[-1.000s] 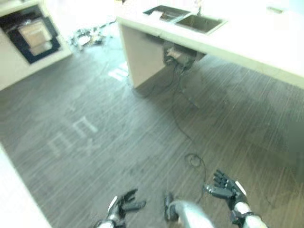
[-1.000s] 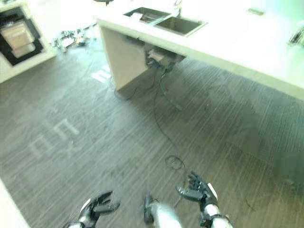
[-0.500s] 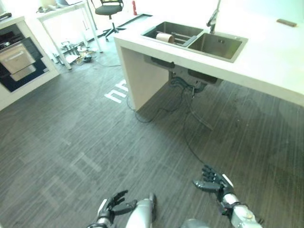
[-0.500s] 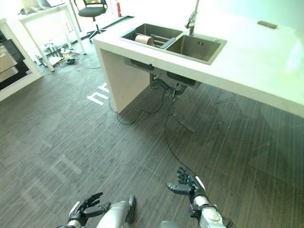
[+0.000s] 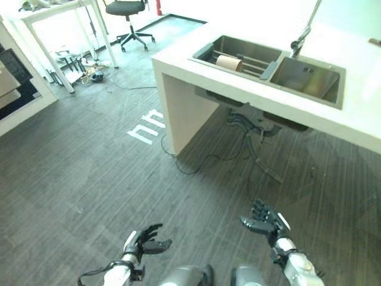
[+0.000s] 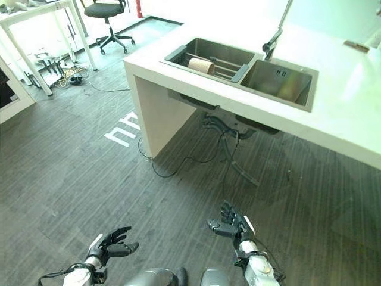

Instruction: Place the dishes in the dishwasher.

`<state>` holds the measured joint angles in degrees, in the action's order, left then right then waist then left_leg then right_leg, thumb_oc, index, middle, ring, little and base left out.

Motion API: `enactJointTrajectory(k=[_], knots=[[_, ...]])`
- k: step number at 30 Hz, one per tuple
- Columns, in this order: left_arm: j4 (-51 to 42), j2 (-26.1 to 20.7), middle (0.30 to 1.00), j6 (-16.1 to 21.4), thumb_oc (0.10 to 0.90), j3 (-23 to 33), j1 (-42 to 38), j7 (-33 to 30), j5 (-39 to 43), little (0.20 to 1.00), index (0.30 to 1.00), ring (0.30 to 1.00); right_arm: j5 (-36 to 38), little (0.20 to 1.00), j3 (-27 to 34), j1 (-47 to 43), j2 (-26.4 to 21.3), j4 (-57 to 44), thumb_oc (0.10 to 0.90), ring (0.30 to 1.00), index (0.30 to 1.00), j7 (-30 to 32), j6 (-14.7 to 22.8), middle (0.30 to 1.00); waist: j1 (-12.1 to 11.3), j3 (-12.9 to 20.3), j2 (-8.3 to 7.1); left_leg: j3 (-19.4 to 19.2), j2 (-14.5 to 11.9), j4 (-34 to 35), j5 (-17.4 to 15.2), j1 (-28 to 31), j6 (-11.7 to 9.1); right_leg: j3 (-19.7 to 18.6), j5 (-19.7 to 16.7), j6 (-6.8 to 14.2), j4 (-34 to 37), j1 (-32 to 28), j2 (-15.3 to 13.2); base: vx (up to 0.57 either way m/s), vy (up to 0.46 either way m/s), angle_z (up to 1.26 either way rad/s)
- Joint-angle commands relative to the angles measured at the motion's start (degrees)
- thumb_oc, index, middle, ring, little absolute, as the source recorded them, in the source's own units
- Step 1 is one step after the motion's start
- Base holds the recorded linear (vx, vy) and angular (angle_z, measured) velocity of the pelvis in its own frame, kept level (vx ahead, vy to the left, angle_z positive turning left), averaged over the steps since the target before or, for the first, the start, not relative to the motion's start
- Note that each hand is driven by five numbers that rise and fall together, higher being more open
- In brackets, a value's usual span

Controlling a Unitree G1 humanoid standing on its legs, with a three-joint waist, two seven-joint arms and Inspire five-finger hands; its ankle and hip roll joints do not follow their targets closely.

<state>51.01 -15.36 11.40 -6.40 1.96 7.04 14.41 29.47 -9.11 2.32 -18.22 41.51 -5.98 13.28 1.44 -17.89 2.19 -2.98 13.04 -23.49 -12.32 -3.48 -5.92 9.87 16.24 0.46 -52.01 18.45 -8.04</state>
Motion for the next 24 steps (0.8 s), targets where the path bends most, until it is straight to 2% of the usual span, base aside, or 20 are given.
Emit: enactJointTrajectory(k=[1, 3, 5, 7, 9, 10, 12, 13, 15, 16, 17, 18, 19, 21, 22, 23, 24], knots=[[-6.45, -2.68, 0.900, 2.23, 0.800, 1.82, 1.06, 0.30, 0.63, 0.900, 0.900, 0.900, 2.30, 0.900, 2.63, -0.93, -3.40, -5.41, 0.800, 0.900, 0.900, -2.77, 5.76, 0.900, 0.26, 1.12, 2.50, 2.48, -7.43, 6.31, -6.26, 3.97, 13.47, 4.98, -9.76, 4.77, 26.26, -8.39, 2.60, 0.38, -0.212, 0.69], [-5.60, -2.03, 0.900, 2.89, 0.800, 1.65, 0.80, -0.38, 0.83, 0.900, 0.900, 0.900, 1.58, 0.900, 2.81, -0.86, -3.55, -5.17, 0.800, 0.900, 0.900, -3.88, 5.83, 0.900, 0.79, 0.72, 2.48, 2.24, -7.85, 6.31, -8.24, 5.78, 12.90, 5.31, -13.48, 6.31, 34.37, -6.22, 1.97, 0.41, -0.221, -0.33], [-4.83, -1.13, 0.900, 3.58, 0.800, 1.26, 1.02, -1.46, 0.39, 0.900, 0.900, 0.900, 0.86, 0.900, 2.96, -0.72, -3.41, -4.98, 0.800, 0.900, 0.900, -4.59, 5.37, 0.900, 1.05, 0.72, 2.39, 2.27, -8.11, 6.31, -10.38, 8.10, 12.44, 4.72, -15.12, 7.19, 34.83, -3.48, 1.09, 0.45, -0.258, -0.62], [-4.14, -0.49, 0.900, 4.00, 0.800, 1.23, 1.31, -3.02, -0.28, 0.900, 0.900, 0.900, 0.54, 0.900, 2.64, -0.58, -3.64, -5.24, 0.800, 0.900, 0.900, -4.34, 4.87, 0.900, 1.35, 1.56, 1.77, 2.72, -8.34, 6.31, -11.06, 9.34, 11.71, 3.97, -12.66, 6.41, 34.83, -4.75, 1.87, 0.46, -0.320, -0.20], [-3.31, 0.27, 0.900, 4.18, 0.800, 1.61, 1.63, -3.73, -0.34, 0.900, 0.900, 0.900, 0.06, 0.900, 2.04, -0.79, -3.82, -4.86, 0.800, 0.900, 0.900, -4.05, 5.31, 0.900, 1.67, 2.24, 1.98, 2.80, -9.33, 6.31, -11.14, 11.22, 10.81, 3.31, -11.39, 5.35, 34.83, -5.98, 3.01, 0.52, -0.323, 0.06], [-2.96, 0.68, 0.900, 4.10, 0.800, 1.67, 2.09, -3.89, -0.99, 0.900, 0.900, 0.900, -1.28, 0.900, 1.41, -1.09, -4.24, -4.63, 0.800, 0.900, 0.900, -3.59, 6.20, 0.900, 1.80, 2.75, 2.27, 2.03, -10.50, 6.31, -9.96, 13.22, 9.41, 3.05, -9.30, 4.00, 33.91, -6.91, 3.67, 0.55, -0.350, 0.15], [-2.80, 1.07, 0.900, 4.00, 0.800, 1.87, 2.42, -4.21, -1.93, 0.900, 0.900, 0.900, -1.28, 0.900, 1.00, -1.45, -4.90, -4.74, 0.800, 0.900, 0.900, -3.75, 6.50, 0.900, 1.42, 3.07, 1.70, 1.29, -11.03, 6.31, -3.82, 14.27, 7.81, 2.41, -8.19, 2.15, 34.37, -8.19, 3.99, 0.43, -0.314, 0.10], [-2.56, 1.18, 0.900, 4.05, 0.800, 1.92, 2.77, -4.39, -1.54, 0.900, 0.900, 0.900, -0.95, 0.900, 0.78, -1.74, -5.31, -4.52, 0.800, 0.900, 0.900, -3.99, 6.27, 0.900, 1.22, 2.96, 1.42, 0.98, -11.57, 3.83, 0.31, 14.00, 6.74, 1.58, -6.95, 1.03, 34.81, -9.78, 4.60, 0.38, -0.289, -0.22], [-1.80, 1.42, 0.900, 4.13, 0.800, 2.19, 3.25, -4.30, -1.11, 0.900, 0.900, 0.900, -0.82, 0.900, 0.69, -1.67, -5.96, -4.36, 0.800, 0.900, 0.900, -4.30, 5.87, 0.900, 1.14, 2.56, 1.76, 0.51, -12.32, -6.00, 3.97, 9.53, 5.06, 1.19, -4.99, -0.12, 34.79, -12.08, 5.68, 0.36, -0.274, -0.45], [-1.54, 1.41, 0.900, 3.88, 0.800, 2.18, 3.25, -4.02, -1.43, 0.900, 0.900, 0.900, -1.01, 0.900, 0.93, -1.67, -6.28, -3.87, 0.800, 0.900, 0.900, -4.17, 6.19, 0.900, 1.00, 1.97, 1.46, -0.82, -13.09, -14.12, 5.24, 4.81, 4.51, 1.29, -4.04, -1.29, 34.81, -13.94, 5.88, 0.32, -0.258, -0.30], [-1.36, 1.35, 0.900, 3.36, 0.800, 2.08, 3.14, -3.83, -2.10, 0.900, 0.900, 0.900, -0.86, 0.900, 1.11, -1.64, -6.42, -3.58, 0.800, 0.900, 0.900, -3.58, 6.21, 0.900, 0.56, 1.46, 1.36, -0.74, -12.84, -16.26, 5.82, 1.16, 4.66, 1.31, -3.54, -1.82, 34.83, -15.31, 6.10, 0.25, -0.209, -0.13], [-0.85, 1.63, 0.900, 3.32, 0.800, 2.04, 3.10, -3.93, -3.00, 0.900, 0.900, 0.900, -0.15, 0.900, 1.18, -1.79, -6.35, -2.93, 0.800, 0.900, 0.900, -3.26, 6.36, 0.900, -0.21, 1.03, 1.14, 0.07, -10.84, -13.84, 5.48, -1.31, 5.79, 1.04, -3.47, -1.76, 34.83, -16.03, 5.96, 0.22, -0.110, -0.08], [-0.46, 1.73, 0.900, 3.56, 0.800, 2.05, 3.29, -4.16, -3.15, 0.900, 0.900, 0.900, 0.03, 0.900, 1.07, -1.92, -6.26, -2.51, 0.800, 0.900, 0.900, -3.24, 6.43, 0.900, -0.63, 0.87, 1.10, 0.72, -9.97, -11.60, 5.25, -1.42, 6.13, 0.45, -3.26, -1.53, 34.83, -16.41, 6.18, 0.21, -0.029, -0.13], [0.82, 1.88, 0.900, 4.41, 0.800, 2.68, 4.29, -4.71, -3.23, 0.900, 0.900, 0.900, -0.33, 0.900, 0.97, -2.14, -5.86, -1.75, 0.800, 0.900, 0.900, -3.20, 6.20, 0.900, -1.75, 0.74, 1.01, 2.83, -8.76, 0.75, 5.90, -0.90, 6.55, -1.36, -2.50, -0.65, 34.83, -17.03, 6.74, 0.30, 0.024, -0.54], [1.81, 1.85, 0.900, 4.90, 0.800, 3.33, 5.07, -4.83, -3.11, 0.900, 0.900, 0.900, -0.83, 0.900, 0.89, -1.95, -5.82, -1.53, 0.800, 0.900, 0.900, -3.11, 6.25, 0.900, -2.82, -0.29, 1.52, 5.20, -8.59, 6.31, 8.96, -5.50, 5.03, -2.25, -1.36, -0.21, 34.83, -18.74, 7.67, 0.32, 0.055, -0.75], [2.37, 1.96, 0.900, 5.14, 0.800, 3.52, 5.41, -4.97, -3.26, 0.900, 0.900, 0.900, -0.97, 0.900, 0.65, -1.90, -5.84, -1.49, 0.800, 0.900, 0.900, -2.89, 6.23, 0.900, -3.36, -0.78, 1.70, 6.24, -8.03, 6.31, 9.92, -7.83, 4.51, -2.85, -0.97, -0.11, 34.83, -19.46, 8.06, 0.27, 0.052, -0.66], [3.22, 2.03, 0.900, 5.78, 0.800, 3.64, 5.97, -5.30, -3.51, 0.900, 0.900, 0.900, -1.30, 0.900, 0.52, -1.70, -5.79, -1.59, 0.800, 0.900, 0.900, -2.65, 6.25, 0.900, -4.12, -1.64, 1.68, 6.55, -7.18, 6.31, 13.42, -12.53, 3.61, -3.46, -0.70, -0.61, 34.83, -20.59, 8.51, 0.16, 0.017, -0.59]])
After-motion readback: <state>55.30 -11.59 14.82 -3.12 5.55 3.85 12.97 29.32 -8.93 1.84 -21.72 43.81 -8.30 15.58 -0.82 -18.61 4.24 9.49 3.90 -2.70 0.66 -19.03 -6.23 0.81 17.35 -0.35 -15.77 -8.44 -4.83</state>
